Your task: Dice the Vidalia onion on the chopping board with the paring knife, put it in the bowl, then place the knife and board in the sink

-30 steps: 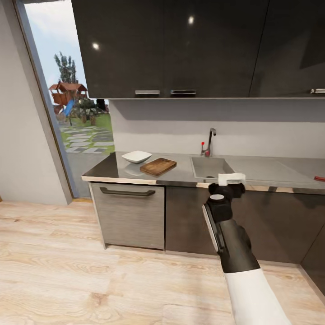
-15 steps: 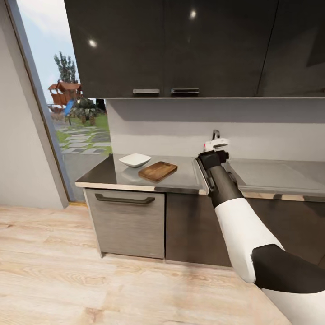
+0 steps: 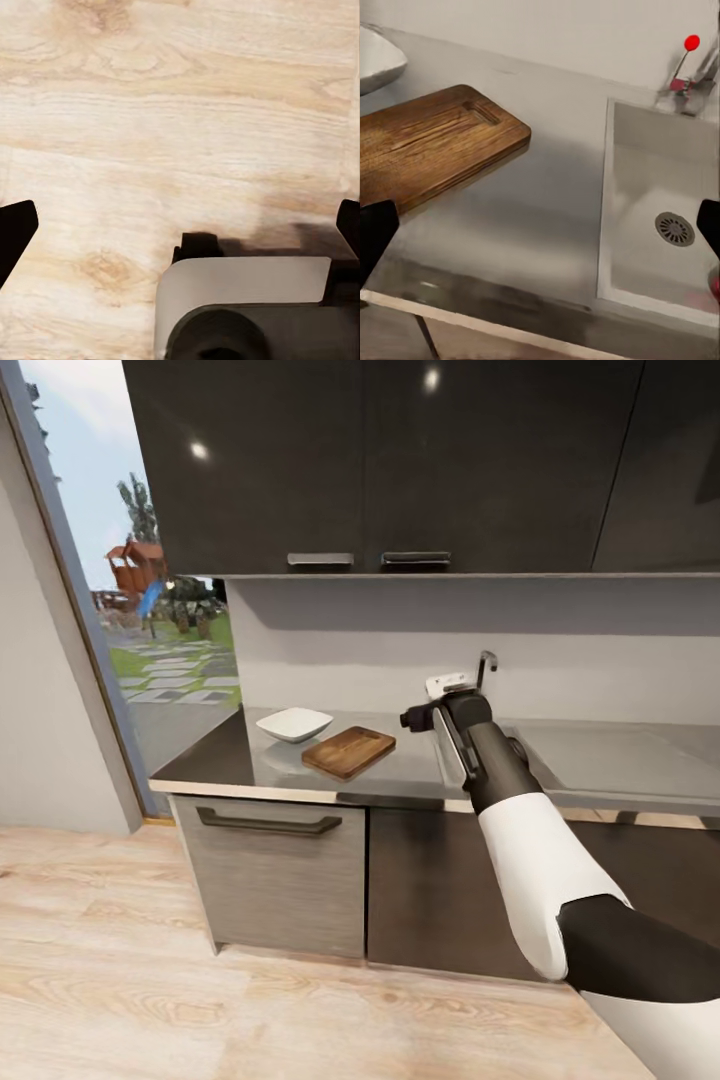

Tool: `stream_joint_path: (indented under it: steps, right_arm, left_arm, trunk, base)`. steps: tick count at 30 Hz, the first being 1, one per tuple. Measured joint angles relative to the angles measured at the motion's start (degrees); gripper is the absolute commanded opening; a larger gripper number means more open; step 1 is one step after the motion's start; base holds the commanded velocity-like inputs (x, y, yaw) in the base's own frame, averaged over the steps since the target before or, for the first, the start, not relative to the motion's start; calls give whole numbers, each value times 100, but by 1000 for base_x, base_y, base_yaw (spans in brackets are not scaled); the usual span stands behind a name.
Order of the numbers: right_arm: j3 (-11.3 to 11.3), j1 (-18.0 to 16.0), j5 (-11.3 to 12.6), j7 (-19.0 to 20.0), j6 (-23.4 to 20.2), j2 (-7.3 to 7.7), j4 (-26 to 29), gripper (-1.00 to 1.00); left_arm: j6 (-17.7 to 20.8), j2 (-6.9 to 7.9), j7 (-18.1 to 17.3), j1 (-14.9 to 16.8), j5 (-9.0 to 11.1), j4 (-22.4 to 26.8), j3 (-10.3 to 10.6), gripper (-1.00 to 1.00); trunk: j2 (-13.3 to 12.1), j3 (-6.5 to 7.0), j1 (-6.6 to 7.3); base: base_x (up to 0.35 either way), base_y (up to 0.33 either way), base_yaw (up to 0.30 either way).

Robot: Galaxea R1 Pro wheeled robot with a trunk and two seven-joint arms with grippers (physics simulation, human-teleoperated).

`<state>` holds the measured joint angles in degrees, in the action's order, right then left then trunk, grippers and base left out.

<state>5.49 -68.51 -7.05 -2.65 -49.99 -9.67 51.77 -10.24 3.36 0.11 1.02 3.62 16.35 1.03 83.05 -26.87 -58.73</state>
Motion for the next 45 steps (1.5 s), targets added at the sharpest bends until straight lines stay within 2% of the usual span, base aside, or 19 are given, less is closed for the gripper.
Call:
stream_joint_path:
  steps: [1,4,6,8,40,45]
  right_arm:
    - [-1,0,-9,184,-5,49,-1,100]
    - [8,-1,19,1091,-19,312,-5,100]
    - [12,-1,9,1358,-23,398,-5,100]
    - [13,-1,-3,1468,-24,451,-5,100]
    - [48,11,0,1541,-2,518,-9,100]
    - [49,16,4,1557,4,513,-172,100]
  left_arm:
    - [-1,3,-1,0,-1,-37,1,100]
    - [-3,25,-2,0,-3,-232,4,100]
    - [-3,61,-3,0,-4,-335,2,100]
    - [-4,100,-3,0,-4,-454,4,100]
    - [5,181,-3,0,-4,-641,1,100]
    - [5,182,-3,0,-4,-665,-2,100]
  trunk:
    - [0,0,0]
    - [0,0,0]
    - [0,0,1]
    - [0,0,2]
    - [0,0,3]
    - [0,0,2]
  base:
    - [28,0,0]
    - [41,0,0]
    - [144,0,0]
    - [240,0,0]
    - [316,0,0]
    - [273,0,0]
